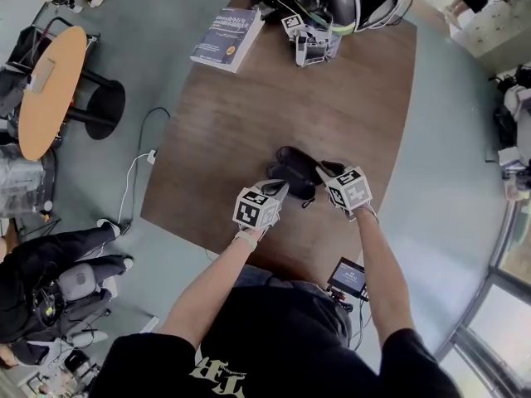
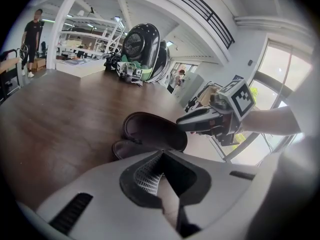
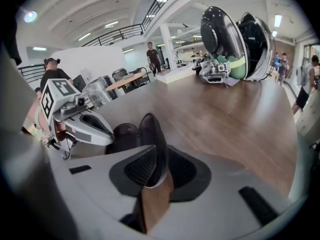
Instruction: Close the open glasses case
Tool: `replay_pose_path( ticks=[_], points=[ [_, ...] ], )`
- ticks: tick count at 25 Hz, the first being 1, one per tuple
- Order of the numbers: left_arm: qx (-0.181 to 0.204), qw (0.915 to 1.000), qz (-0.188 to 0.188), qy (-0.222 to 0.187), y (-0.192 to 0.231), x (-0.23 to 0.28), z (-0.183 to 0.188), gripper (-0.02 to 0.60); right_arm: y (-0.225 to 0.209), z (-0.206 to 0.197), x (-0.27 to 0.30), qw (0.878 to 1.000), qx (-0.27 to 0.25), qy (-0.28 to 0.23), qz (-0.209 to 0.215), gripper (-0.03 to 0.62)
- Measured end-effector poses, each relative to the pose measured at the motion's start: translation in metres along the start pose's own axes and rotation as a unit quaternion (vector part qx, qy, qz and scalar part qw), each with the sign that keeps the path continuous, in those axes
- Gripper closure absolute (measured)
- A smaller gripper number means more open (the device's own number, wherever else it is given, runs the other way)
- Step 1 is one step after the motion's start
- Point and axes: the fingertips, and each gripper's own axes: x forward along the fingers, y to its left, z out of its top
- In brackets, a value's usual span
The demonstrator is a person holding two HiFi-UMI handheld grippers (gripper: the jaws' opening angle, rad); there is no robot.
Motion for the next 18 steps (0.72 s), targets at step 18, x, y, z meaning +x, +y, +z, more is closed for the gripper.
replay_pose_path(
  ticks=[18],
  points=[
    [-0.038,0.9991,-0.004,0.016,0.009,0.006,-0.025,0.577,0.025,0.003,-0.017,1.000,-0.018,-0.010,0.018,0.566]
  ],
)
